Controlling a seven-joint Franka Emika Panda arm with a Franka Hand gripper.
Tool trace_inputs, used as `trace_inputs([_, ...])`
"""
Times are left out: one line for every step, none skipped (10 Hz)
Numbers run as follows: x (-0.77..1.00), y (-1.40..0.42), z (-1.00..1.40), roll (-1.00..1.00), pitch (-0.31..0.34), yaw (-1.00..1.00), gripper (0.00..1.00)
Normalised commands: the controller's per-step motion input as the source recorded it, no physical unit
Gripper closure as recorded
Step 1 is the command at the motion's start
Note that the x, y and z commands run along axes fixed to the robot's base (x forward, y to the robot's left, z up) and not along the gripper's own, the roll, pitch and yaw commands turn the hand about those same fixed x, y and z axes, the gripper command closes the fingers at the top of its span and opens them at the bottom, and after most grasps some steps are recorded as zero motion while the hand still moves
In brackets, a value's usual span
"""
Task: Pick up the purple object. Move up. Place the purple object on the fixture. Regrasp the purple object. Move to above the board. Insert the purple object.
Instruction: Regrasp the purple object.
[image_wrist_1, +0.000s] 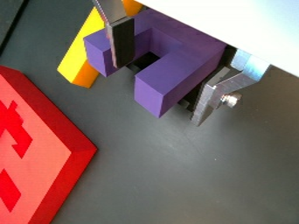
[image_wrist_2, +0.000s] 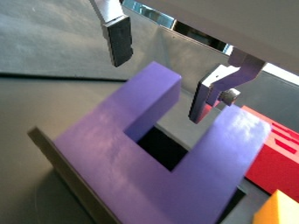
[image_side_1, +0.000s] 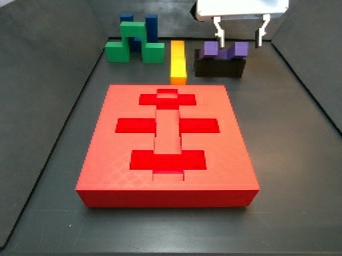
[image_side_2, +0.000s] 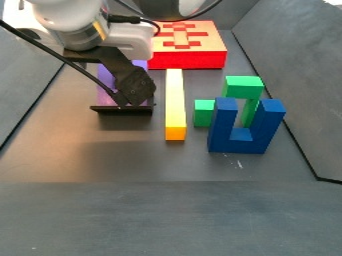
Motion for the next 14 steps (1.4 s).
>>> trace_inputs([0.15,0.00,0.39,0.27,0.000,0.00,0.00])
trace_inputs([0.12,0.00,0.48,0.46,0.000,0.00,0.00])
trace_inputs([0.08,-0.03,0.51,0.72,0.000,0.00,0.00])
trace_inputs([0.00,-0.15,0.47,1.00,-0.011,0.00,0.00])
trace_inputs([-0.04,-0.22,0.33,1.00,-0.063,0.05,0.00])
trace_inputs([-0.01,-0.22,0.24,1.00,-0.109,0.10,0.00])
trace_inputs([-0.02,-0.25,0.12,1.00,-0.177,0.12,0.00])
trace_inputs([-0.03,-0.24,0.07,1.00,-0.157,0.12,0.00])
trace_inputs([-0.02,-0.22,0.04,1.00,-0.134,0.12,0.00])
trace_inputs([-0.02,-0.21,0.03,1.00,-0.083,0.13,0.00])
trace_inputs([-0.03,-0.21,0.02,1.00,-0.006,0.13,0.00])
trace_inputs([0.00,-0.17,0.03,1.00,0.000,0.16,0.00])
trace_inputs([0.07,-0.11,0.06,1.00,0.126,0.17,0.00])
trace_inputs([0.16,-0.16,0.00,1.00,0.086,0.13,0.00])
